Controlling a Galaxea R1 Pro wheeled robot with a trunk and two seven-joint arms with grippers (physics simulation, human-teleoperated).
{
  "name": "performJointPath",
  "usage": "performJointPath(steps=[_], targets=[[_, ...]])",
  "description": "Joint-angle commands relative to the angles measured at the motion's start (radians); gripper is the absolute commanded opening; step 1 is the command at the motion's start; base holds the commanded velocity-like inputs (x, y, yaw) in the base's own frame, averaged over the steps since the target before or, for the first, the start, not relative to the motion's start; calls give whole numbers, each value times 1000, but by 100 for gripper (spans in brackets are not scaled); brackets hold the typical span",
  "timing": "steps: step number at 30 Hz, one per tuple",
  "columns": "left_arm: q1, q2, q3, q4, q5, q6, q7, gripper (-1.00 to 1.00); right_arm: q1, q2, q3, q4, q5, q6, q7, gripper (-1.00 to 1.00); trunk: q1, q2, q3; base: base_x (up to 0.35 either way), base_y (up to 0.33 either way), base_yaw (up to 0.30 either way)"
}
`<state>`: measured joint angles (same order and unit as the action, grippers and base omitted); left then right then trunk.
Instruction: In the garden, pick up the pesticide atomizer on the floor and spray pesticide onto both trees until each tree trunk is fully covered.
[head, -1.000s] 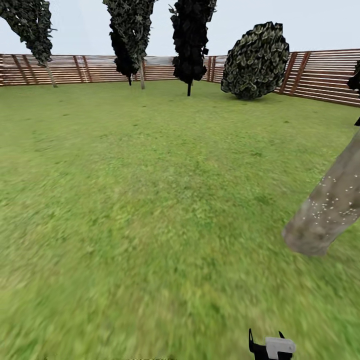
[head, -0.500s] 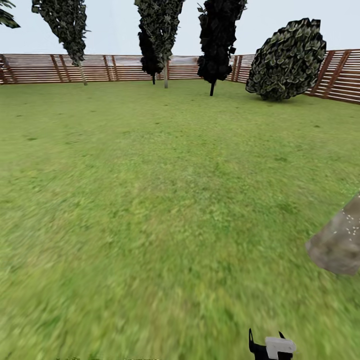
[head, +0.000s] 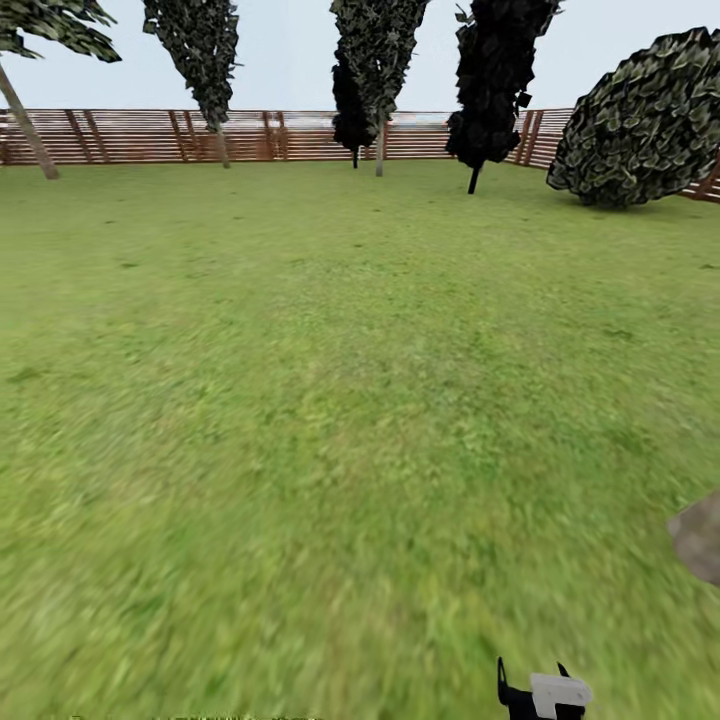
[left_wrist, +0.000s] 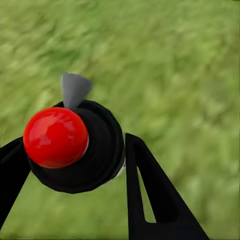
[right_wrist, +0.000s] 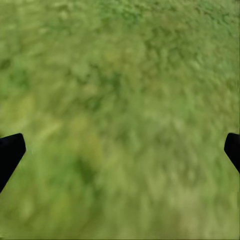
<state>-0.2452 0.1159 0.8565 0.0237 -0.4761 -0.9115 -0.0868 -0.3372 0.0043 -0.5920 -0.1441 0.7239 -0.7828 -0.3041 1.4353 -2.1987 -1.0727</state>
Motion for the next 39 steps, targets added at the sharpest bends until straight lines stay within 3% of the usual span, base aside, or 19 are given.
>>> performJointPath(steps=[1, 4, 7, 10, 14, 24, 26, 29, 32, 37, 39], targets=[[-7, -1, 11, 2, 3, 0, -8, -100, 0, 0, -5, 0, 11, -1, -7, 100, 0, 0, -1, 0, 0, 279], [-47, -2, 10, 4, 2, 26, -8, -100, 0, 0, -5, 0, 11, -1, -7, 100, 0, 0, -1, 0, 0, 279], [-93, 5, 3, 3, -4, 194, -18, -100, 0, 0, -5, 0, 11, -1, -6, 100, 0, 0, -1, 0, 0, 279], [-102, 10, 0, -13, -8, 268, -13, -100, 0, 0, -5, 0, 11, -1, -6, 100, 0, 0, -1, 0, 0, 279], [-94, 10, -3, -65, -10, 286, -8, -100, 0, 0, -5, 0, 11, -1, -6, 100, 0, 0, -1, 0, 0, 279], [-91, 8, 19, -78, 24, 292, -6, -100, 0, 0, -4, 0, 11, -2, -6, 100, 0, 0, -1, 0, 0, 279], [-94, 10, 17, -79, 10, 294, -7, -100, 0, 0, -4, 0, 11, -1, -7, 100, 0, 0, -1, 0, 0, 280], [-100, 12, 16, -79, -39, 297, -3, -100, 0, 0, -4, 0, 11, -1, -7, 100, 0, 0, -1, 0, 0, 280], [-103, 6, 17, -79, -71, 306, 37, -100, 0, 0, -4, 0, 11, -1, -7, 100, 0, 0, -1, 0, 0, 279], [-126, 4, 17, -89, -78, 429, 96, -100, 0, 0, -4, 0, 11, -1, -7, 100, 0, 0, -1, 0, 0, 279], [-131, 1, 15, -92, -79, 443, 99, -100, 0, 0, -4, 0, 11, -1, -7, 100, 0, 0, -1, 0, 0, 279]])
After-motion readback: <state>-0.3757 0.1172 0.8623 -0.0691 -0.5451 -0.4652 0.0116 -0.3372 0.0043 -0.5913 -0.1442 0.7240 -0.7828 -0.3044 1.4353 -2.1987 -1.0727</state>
